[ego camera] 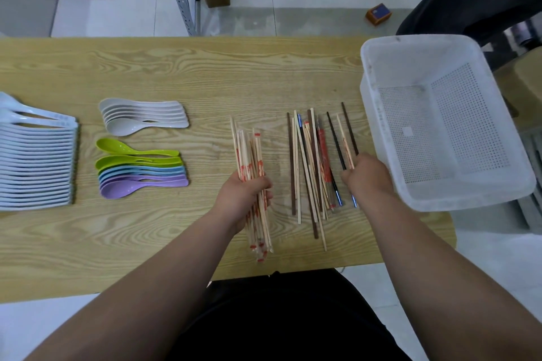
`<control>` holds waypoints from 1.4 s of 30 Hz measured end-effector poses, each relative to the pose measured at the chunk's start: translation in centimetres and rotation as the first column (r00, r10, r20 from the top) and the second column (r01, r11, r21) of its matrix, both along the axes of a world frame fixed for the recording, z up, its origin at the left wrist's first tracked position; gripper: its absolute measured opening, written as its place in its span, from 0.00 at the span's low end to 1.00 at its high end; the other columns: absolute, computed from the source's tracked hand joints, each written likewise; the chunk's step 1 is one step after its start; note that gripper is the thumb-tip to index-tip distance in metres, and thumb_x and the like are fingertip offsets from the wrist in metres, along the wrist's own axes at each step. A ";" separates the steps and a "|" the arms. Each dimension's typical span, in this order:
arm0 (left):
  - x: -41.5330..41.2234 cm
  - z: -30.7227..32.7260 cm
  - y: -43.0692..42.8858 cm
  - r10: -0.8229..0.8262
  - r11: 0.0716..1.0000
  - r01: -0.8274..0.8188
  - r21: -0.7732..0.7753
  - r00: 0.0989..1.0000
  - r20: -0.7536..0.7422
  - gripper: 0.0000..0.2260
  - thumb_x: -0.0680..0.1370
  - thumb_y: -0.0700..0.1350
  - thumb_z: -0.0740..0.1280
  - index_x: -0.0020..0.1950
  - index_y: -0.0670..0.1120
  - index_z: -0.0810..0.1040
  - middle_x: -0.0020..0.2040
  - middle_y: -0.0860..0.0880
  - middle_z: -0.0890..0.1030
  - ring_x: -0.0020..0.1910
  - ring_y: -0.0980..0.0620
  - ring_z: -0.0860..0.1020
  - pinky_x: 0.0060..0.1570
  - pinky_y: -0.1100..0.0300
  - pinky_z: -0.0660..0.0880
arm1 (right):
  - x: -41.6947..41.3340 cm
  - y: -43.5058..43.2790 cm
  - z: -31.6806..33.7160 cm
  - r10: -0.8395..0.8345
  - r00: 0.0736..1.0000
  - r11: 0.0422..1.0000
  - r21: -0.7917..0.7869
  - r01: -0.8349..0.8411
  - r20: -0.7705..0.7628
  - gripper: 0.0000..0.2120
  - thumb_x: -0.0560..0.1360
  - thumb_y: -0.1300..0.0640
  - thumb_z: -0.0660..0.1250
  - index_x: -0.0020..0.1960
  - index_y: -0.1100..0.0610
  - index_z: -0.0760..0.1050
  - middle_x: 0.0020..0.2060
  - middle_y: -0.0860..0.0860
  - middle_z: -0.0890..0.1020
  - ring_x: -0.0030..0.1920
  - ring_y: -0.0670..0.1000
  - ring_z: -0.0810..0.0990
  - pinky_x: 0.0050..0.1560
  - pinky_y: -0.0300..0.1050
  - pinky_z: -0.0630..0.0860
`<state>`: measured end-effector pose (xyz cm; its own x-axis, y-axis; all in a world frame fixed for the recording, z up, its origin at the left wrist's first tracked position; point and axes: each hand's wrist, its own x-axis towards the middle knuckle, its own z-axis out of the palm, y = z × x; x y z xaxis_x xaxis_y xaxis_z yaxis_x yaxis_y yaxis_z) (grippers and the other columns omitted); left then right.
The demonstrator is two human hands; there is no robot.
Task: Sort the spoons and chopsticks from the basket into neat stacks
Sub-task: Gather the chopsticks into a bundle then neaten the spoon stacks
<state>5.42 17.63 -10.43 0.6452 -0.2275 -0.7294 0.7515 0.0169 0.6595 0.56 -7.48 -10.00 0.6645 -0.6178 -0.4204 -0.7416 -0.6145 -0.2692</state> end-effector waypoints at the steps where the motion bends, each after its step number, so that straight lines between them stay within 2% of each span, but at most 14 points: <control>1: 0.1 0.1 -0.1 0.005 1.000 -0.005 -0.012 1.000 0.002 0.08 0.74 0.36 0.71 0.50 0.41 0.76 0.40 0.41 0.79 0.34 0.47 0.80 0.37 0.54 0.77 | 0.0 0.9 1.0 -0.011 0.996 0.997 0.074 0.004 0.090 0.05 0.77 0.56 0.69 0.52 0.54 0.76 0.42 0.50 0.81 0.38 0.49 0.80 0.34 0.42 0.72; 4: 0.2 0.4 -0.8 0.015 0.998 -0.015 -0.054 1.000 0.009 0.09 0.71 0.38 0.72 0.49 0.43 0.76 0.39 0.42 0.78 0.33 0.48 0.79 0.36 0.54 0.76 | 0.2 5.2 4.1 -0.001 0.980 0.929 0.362 -0.073 0.201 0.07 0.75 0.54 0.71 0.51 0.49 0.76 0.43 0.42 0.80 0.41 0.41 0.79 0.34 0.36 0.71; 6: 0.0 0.6 -1.5 0.028 0.997 -0.026 -0.068 1.000 0.014 0.06 0.74 0.38 0.71 0.50 0.41 0.77 0.39 0.43 0.79 0.34 0.48 0.80 0.36 0.54 0.77 | 0.1 8.0 4.8 0.045 0.979 0.862 0.487 -0.139 0.200 0.07 0.74 0.53 0.72 0.50 0.48 0.77 0.43 0.42 0.81 0.44 0.42 0.80 0.37 0.37 0.71; 10: -0.6 0.6 -2.1 0.028 0.989 -0.019 -0.146 0.998 0.062 0.15 0.75 0.42 0.74 0.56 0.34 0.79 0.46 0.38 0.84 0.45 0.43 0.83 0.48 0.50 0.80 | -0.1 10.9 3.7 0.067 0.969 0.843 0.506 -0.182 0.238 0.09 0.71 0.55 0.74 0.47 0.48 0.76 0.39 0.44 0.82 0.40 0.43 0.79 0.36 0.33 0.70; 14: -0.7 -0.2 -1.4 0.041 0.999 -0.041 0.002 0.993 0.107 0.10 0.67 0.41 0.75 0.45 0.43 0.79 0.38 0.44 0.81 0.39 0.44 0.80 0.45 0.49 0.77 | -0.2 9.7 2.8 0.030 0.980 0.763 0.629 -0.150 0.197 0.13 0.71 0.48 0.77 0.48 0.47 0.74 0.43 0.46 0.84 0.41 0.45 0.84 0.42 0.42 0.80; 16: -0.7 -0.7 -1.1 0.075 0.995 -0.082 0.063 0.992 0.104 0.07 0.70 0.38 0.74 0.44 0.45 0.79 0.34 0.47 0.79 0.36 0.47 0.78 0.43 0.50 0.76 | -0.2 7.8 2.1 0.016 0.980 0.844 0.523 -0.119 0.197 0.11 0.74 0.45 0.74 0.49 0.47 0.75 0.46 0.45 0.81 0.45 0.47 0.82 0.43 0.44 0.78; 18: -0.7 -1.1 -1.0 0.086 0.991 -0.093 0.092 0.993 0.082 0.06 0.73 0.36 0.74 0.45 0.44 0.79 0.34 0.47 0.79 0.34 0.48 0.78 0.43 0.51 0.77 | -0.2 5.5 0.8 0.009 0.978 0.956 0.284 -0.069 0.210 0.12 0.76 0.46 0.72 0.53 0.50 0.75 0.48 0.45 0.80 0.46 0.46 0.80 0.42 0.42 0.75; 20: -0.8 -1.4 -0.8 0.079 0.991 -0.086 0.107 0.995 0.066 0.06 0.73 0.37 0.74 0.47 0.44 0.79 0.35 0.47 0.79 0.35 0.48 0.79 0.44 0.51 0.78 | -0.1 3.7 -0.3 0.007 0.984 0.988 0.148 -0.034 0.177 0.13 0.76 0.47 0.71 0.56 0.51 0.74 0.49 0.46 0.79 0.44 0.46 0.78 0.38 0.41 0.73; 22: -0.8 -1.8 -0.8 0.075 0.991 -0.081 0.109 0.995 0.063 0.07 0.72 0.38 0.75 0.48 0.44 0.80 0.36 0.47 0.80 0.36 0.48 0.79 0.44 0.51 0.78 | 0.2 2.7 -1.2 0.015 0.996 0.991 0.131 -0.026 0.087 0.13 0.77 0.47 0.71 0.57 0.52 0.73 0.48 0.46 0.78 0.43 0.46 0.77 0.37 0.42 0.70; 28: -0.9 -2.1 -1.6 0.058 0.995 -0.060 0.077 0.998 0.028 0.08 0.73 0.37 0.74 0.49 0.43 0.78 0.38 0.46 0.79 0.36 0.47 0.80 0.43 0.53 0.80 | 0.9 2.0 -2.7 -0.020 0.999 0.981 0.193 0.012 0.042 0.04 0.78 0.52 0.68 0.51 0.51 0.76 0.44 0.48 0.82 0.39 0.46 0.77 0.35 0.41 0.70; 33: -0.8 -2.3 -2.1 0.038 0.998 -0.038 0.045 0.999 0.003 0.09 0.73 0.37 0.75 0.50 0.43 0.78 0.39 0.45 0.81 0.39 0.46 0.82 0.44 0.51 0.80 | 0.2 1.5 -1.3 -0.081 0.996 0.981 0.180 0.073 0.037 0.05 0.75 0.52 0.70 0.49 0.52 0.76 0.41 0.47 0.80 0.39 0.49 0.78 0.36 0.43 0.72; 36: -0.7 -2.5 -2.4 0.022 0.999 -0.022 0.026 1.000 0.012 0.09 0.74 0.40 0.75 0.50 0.44 0.78 0.39 0.45 0.81 0.40 0.45 0.82 0.48 0.46 0.81 | -0.3 3.1 0.1 -0.174 0.967 0.919 0.384 0.091 0.187 0.05 0.73 0.52 0.72 0.46 0.50 0.78 0.40 0.45 0.81 0.40 0.46 0.80 0.36 0.41 0.72; 38: -0.6 -2.2 -2.8 0.007 1.000 -0.007 -0.004 0.999 0.040 0.07 0.75 0.41 0.75 0.49 0.44 0.79 0.39 0.46 0.82 0.41 0.46 0.82 0.50 0.46 0.80 | -0.5 5.2 0.8 -0.083 0.976 0.848 0.528 -0.035 0.199 0.04 0.73 0.52 0.73 0.43 0.48 0.79 0.39 0.45 0.82 0.40 0.46 0.81 0.39 0.40 0.75; 42: -0.6 -1.4 -3.5 0.018 0.999 -0.015 -0.038 0.998 0.068 0.05 0.76 0.37 0.73 0.47 0.42 0.78 0.38 0.44 0.82 0.37 0.46 0.82 0.40 0.53 0.81 | -0.8 7.7 0.8 0.071 0.981 0.759 0.629 -0.169 0.179 0.02 0.74 0.52 0.73 0.44 0.48 0.80 0.37 0.43 0.82 0.39 0.42 0.80 0.41 0.40 0.76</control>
<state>4.85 14.10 -11.87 0.6968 -0.2432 -0.6748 0.7044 0.0548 0.7077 -0.20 0.21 -9.22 0.7949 -0.1496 -0.5881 -0.5994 -0.3444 -0.7226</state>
